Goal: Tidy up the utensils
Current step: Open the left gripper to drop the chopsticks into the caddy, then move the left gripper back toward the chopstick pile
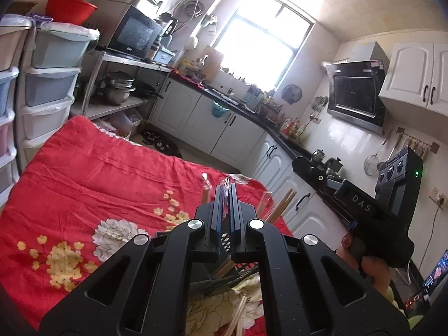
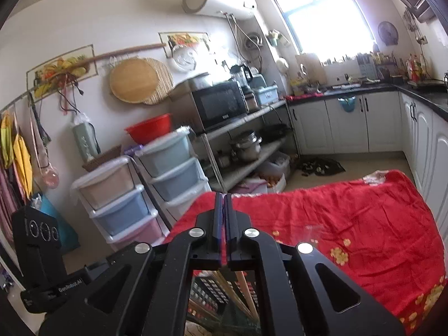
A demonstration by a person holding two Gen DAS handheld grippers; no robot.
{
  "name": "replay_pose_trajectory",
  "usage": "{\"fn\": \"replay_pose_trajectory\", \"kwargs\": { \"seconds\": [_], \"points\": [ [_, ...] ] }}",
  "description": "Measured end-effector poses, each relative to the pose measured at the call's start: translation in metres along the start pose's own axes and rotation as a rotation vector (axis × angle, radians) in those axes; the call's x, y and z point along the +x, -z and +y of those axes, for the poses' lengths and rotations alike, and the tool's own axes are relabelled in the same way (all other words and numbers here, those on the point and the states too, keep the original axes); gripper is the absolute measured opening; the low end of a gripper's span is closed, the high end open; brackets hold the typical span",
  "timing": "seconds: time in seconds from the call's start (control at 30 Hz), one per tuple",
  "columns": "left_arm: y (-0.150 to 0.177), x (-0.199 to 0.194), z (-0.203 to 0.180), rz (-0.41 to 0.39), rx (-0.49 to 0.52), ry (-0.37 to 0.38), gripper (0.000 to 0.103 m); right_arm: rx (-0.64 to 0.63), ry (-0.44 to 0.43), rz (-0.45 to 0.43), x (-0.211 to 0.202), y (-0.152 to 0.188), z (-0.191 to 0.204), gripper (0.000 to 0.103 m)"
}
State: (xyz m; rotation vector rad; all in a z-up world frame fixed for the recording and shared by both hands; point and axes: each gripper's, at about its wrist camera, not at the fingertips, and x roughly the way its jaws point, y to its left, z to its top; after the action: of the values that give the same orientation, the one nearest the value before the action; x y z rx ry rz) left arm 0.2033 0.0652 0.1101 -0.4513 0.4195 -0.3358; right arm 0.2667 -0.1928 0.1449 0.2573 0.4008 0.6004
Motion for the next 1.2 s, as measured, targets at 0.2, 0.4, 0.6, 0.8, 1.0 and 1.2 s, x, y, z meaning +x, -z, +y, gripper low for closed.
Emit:
{"fn": "replay_pose_trajectory", "kwargs": {
  "seconds": [0.2,0.4,0.6,0.8,1.0,1.2],
  "points": [
    [0.006,-0.005,0.005,0.000,0.007,-0.048,0.019,-0.015,0.046,0.020,-0.001,0.013,-0.007,0.027],
    [0.010,-0.023,0.004,-0.038,0.030,-0.085,0.046,-0.028,0.092,0.036,-0.010,0.024,-0.014,0.034],
    [0.014,-0.041,0.000,-0.084,0.054,-0.115,0.077,-0.049,0.127,0.046,-0.024,0.036,-0.017,0.043],
    [0.019,-0.053,-0.002,-0.112,0.069,-0.136,0.092,-0.055,0.131,0.054,-0.036,0.046,-0.019,0.049],
    [0.028,-0.058,0.004,-0.101,0.058,-0.147,0.092,-0.070,0.126,0.070,-0.045,0.059,-0.017,0.053],
    [0.042,-0.063,0.008,-0.086,0.048,-0.155,0.092,-0.076,0.122,0.083,-0.053,0.072,-0.014,0.057]
  ]
}}
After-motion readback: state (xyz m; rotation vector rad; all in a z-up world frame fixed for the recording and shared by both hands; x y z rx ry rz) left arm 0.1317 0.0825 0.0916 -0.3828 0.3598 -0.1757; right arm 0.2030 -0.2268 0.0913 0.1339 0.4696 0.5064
